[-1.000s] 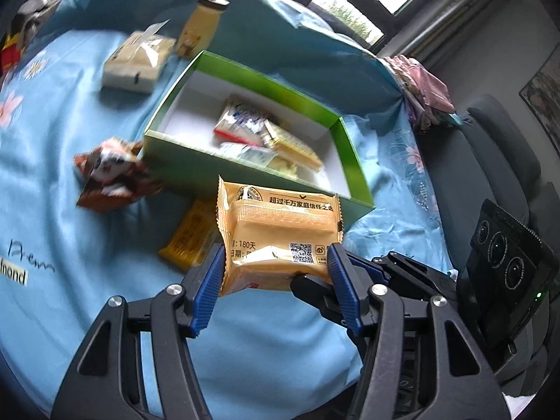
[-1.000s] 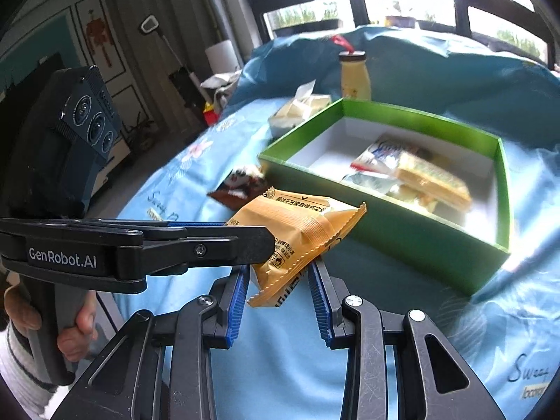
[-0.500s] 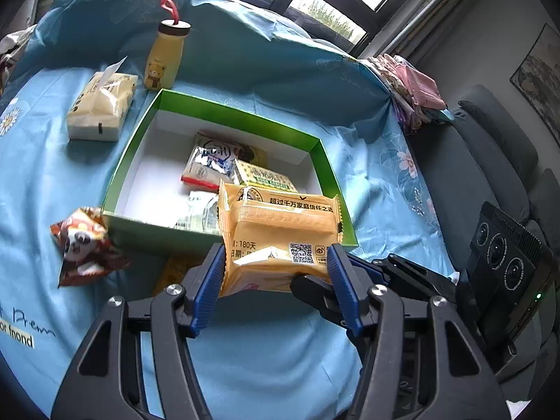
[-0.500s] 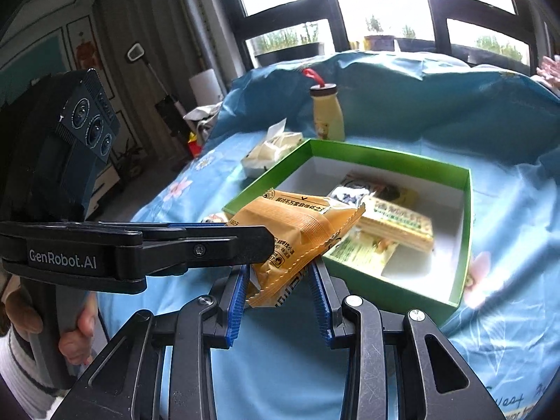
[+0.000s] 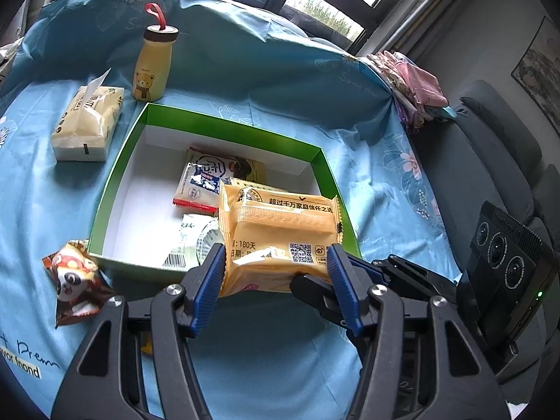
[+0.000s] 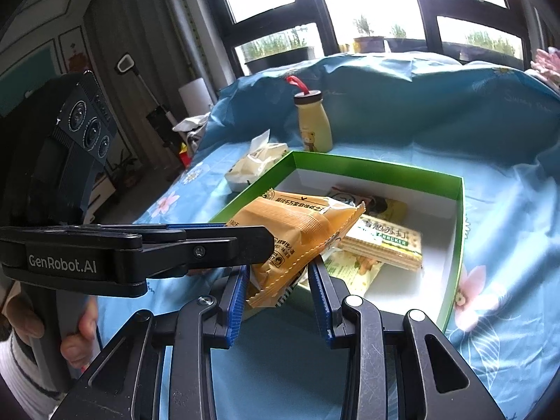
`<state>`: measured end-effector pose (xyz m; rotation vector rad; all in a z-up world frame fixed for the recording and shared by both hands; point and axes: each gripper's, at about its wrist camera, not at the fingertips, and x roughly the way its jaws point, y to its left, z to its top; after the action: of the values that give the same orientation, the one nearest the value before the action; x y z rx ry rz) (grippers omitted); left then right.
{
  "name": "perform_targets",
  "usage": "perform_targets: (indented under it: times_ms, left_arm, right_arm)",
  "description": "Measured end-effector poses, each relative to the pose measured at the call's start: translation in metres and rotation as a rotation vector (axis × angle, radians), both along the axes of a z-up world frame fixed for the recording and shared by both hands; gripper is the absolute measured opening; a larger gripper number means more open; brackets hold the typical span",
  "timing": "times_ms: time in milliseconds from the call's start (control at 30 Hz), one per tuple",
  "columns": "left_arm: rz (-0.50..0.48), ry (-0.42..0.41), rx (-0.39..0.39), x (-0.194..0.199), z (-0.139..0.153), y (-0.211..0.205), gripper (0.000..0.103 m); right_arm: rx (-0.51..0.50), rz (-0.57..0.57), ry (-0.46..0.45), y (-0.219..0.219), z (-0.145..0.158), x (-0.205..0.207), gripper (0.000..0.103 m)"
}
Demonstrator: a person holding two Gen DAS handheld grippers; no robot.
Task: Organize snacks
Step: 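Lift the yellow bread bag over the green box with both tools, then lower the bread bag into the green box and open both tools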
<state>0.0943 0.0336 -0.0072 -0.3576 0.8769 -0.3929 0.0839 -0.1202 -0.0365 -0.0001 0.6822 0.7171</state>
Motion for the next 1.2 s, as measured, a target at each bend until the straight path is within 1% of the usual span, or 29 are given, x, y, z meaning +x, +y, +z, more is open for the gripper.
perform_targets:
  times_ms: [400, 767, 1100, 1200]
  left_arm:
    - [0.002, 0.021, -0.003, 0.031, -0.011, 0.002, 0.058]
    - [0.022, 0.075, 0.001, 0.057, -0.030, 0.005, 0.058]
    - [0.049, 0.102, 0.021, 0.064, -0.038, 0.004, 0.058]
    - [0.057, 0.098, 0.032, 0.061, -0.037, 0.004, 0.061]
  right_arm:
    - [-0.002, -0.014, 0.024, 0.001, -0.007, 0.028, 0.037]
    - [-0.029, -0.026, 0.075, 0.008, -0.024, 0.057, 0.037]
    - [-0.063, -0.051, 0.104, 0.012, -0.034, 0.066, 0.037]
    - [-0.068, -0.056, 0.102, 0.012, -0.034, 0.066, 0.037]
